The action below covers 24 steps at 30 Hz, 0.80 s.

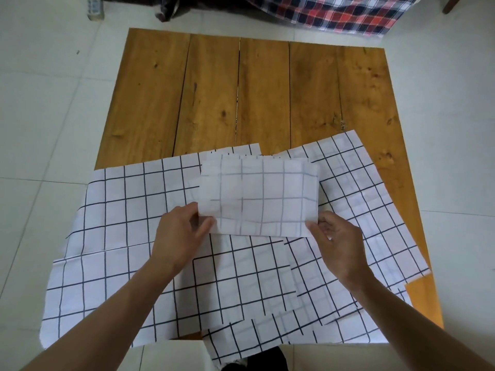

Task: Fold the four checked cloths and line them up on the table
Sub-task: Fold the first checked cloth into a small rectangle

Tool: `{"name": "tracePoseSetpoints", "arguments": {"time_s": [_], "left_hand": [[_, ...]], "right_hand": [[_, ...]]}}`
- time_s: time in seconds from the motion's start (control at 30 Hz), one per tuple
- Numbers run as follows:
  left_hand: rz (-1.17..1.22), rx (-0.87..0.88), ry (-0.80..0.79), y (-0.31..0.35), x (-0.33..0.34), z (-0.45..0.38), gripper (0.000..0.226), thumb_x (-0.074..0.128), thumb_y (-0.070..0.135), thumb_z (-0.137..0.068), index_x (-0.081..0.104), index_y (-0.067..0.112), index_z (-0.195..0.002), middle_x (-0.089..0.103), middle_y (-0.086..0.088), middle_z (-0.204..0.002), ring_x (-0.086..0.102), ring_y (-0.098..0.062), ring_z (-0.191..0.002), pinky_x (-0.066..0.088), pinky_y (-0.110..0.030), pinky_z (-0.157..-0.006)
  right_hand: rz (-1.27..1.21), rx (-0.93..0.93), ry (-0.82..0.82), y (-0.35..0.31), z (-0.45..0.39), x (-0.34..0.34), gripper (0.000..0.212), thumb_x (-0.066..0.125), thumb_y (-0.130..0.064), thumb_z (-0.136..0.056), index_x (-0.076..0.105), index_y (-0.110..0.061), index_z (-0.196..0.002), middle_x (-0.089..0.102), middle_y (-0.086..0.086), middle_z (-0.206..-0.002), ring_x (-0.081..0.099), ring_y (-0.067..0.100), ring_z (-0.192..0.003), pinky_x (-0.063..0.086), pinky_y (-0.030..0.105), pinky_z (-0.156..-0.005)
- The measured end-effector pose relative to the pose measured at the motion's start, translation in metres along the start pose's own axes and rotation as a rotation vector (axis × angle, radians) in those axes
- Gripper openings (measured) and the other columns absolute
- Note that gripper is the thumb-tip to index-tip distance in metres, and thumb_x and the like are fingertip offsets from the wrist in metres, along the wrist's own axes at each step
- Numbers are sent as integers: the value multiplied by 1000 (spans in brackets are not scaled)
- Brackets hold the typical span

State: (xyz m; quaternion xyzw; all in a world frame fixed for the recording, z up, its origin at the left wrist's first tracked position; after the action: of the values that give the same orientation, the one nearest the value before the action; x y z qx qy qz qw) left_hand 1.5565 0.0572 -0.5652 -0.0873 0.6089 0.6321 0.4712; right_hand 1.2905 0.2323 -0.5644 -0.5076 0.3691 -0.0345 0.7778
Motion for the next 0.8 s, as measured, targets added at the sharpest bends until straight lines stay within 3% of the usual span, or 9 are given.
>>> {"name": "tracePoseSetpoints", "arguments": {"time_s": [0.1,0.4,0.8], "left_hand": [[-14,-66,64,0,-2,-2,36,68,24,-90,44,18,-65,47,4,-57,42,-13,-53,33,-27,-52],[-82,-162,93,-1,1,-12,25,68,28,-91,53,21,-72,58,5,-63,56,-14,-61,44,-30,-56],[-138,-202,154,0,3,-13,16,63,32,-93,59,23,-80,58,12,-67,56,-8,-64,48,-31,-57]], "right_hand": [[67,20,56,1,-5,-2,3,70,-22,-90,71,-20,-92,73,-12,-80,70,2,-78,60,35,-76],[205,38,89,-3,-18,-1,14,68,-25,-91,65,-15,-82,66,-8,-66,66,13,-64,58,37,-62],[320,127,72,-3,-27,1,15,66,-25,-92,64,-15,-82,64,-4,-63,62,11,-61,42,15,-52]]}}
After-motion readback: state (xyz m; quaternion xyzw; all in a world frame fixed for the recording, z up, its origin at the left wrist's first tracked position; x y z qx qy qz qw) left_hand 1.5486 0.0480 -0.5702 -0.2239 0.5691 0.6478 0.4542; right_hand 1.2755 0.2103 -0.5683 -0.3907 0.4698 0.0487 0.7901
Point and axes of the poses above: each hand's wrist, its own z-axis away from the middle knuckle, its own x-axis out of the palm, y = z × x, the point moved 8 cm from there along -z, towards the middle knuckle
